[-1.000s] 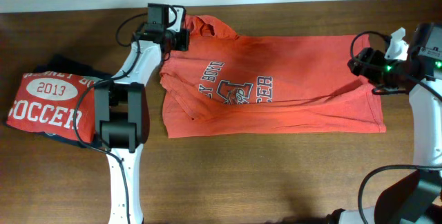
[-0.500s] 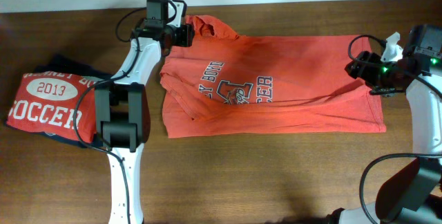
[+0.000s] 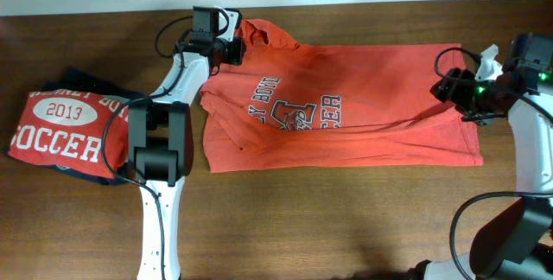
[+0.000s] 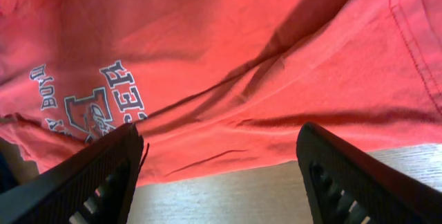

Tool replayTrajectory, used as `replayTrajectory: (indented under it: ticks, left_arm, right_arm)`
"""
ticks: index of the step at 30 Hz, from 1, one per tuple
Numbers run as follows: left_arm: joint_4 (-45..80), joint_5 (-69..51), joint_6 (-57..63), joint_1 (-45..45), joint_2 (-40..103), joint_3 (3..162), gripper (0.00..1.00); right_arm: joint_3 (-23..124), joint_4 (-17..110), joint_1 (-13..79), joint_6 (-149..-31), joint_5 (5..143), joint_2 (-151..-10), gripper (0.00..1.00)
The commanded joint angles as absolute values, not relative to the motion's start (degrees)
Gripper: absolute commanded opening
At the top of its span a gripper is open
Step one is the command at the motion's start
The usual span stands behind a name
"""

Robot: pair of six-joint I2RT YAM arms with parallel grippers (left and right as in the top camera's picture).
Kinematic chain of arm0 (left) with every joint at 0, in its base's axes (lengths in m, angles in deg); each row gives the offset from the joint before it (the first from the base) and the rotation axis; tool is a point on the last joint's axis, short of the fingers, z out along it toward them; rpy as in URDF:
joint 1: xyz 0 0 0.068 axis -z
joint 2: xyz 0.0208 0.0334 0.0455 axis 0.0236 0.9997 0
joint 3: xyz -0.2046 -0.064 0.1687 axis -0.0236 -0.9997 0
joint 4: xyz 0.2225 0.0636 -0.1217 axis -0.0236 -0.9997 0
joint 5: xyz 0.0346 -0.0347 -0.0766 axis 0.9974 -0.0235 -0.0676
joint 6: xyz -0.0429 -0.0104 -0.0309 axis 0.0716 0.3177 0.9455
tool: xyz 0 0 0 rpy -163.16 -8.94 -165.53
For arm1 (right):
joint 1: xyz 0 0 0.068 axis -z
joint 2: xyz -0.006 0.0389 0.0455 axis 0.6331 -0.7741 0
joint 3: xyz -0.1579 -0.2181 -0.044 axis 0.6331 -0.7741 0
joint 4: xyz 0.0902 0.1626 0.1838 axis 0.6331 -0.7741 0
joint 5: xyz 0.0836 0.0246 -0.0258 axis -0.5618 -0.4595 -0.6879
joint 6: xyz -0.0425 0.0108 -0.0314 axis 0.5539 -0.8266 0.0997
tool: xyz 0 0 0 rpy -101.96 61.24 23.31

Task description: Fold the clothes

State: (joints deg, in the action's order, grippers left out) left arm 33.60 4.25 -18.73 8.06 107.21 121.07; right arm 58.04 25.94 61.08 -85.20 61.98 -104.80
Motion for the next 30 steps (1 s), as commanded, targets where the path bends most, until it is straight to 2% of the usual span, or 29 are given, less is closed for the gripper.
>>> replayTrajectory:
  ticks: [1,7,9,18,21,30]
  left_arm:
    - [34.83,4.49,-19.83,7.82,107.6,121.88,0.3]
    - [33.93,4.51,-19.85,7.71,107.6,124.41,0.11]
    - [31.29,4.53,-19.85,7.36,107.6,127.58,0.01]
    - [12.29,4.97,-19.91,6.33,107.58,143.34,0.0]
    - [5.58,4.97,-20.55,6.35,107.58,147.91,0.0]
    - [-7.62,4.97,-21.36,6.38,107.58,155.25,0.0]
  right_arm:
    - [59.04,25.9,61.1,-85.46,62.88,-104.91,0.74]
    - [59.04,26.01,61.1,-85.46,62.88,-104.91,0.74]
    - [59.04,26.49,61.1,-85.44,62.92,-104.91,0.74]
    - [59.07,31.74,61.17,-85.57,65.5,-105.52,0.74]
    - [59.37,33.05,61.93,-87.65,66.2,-107.51,0.68]
    - [73.19,32.28,64.49,-87.34,66.22,-123.42,0.69]
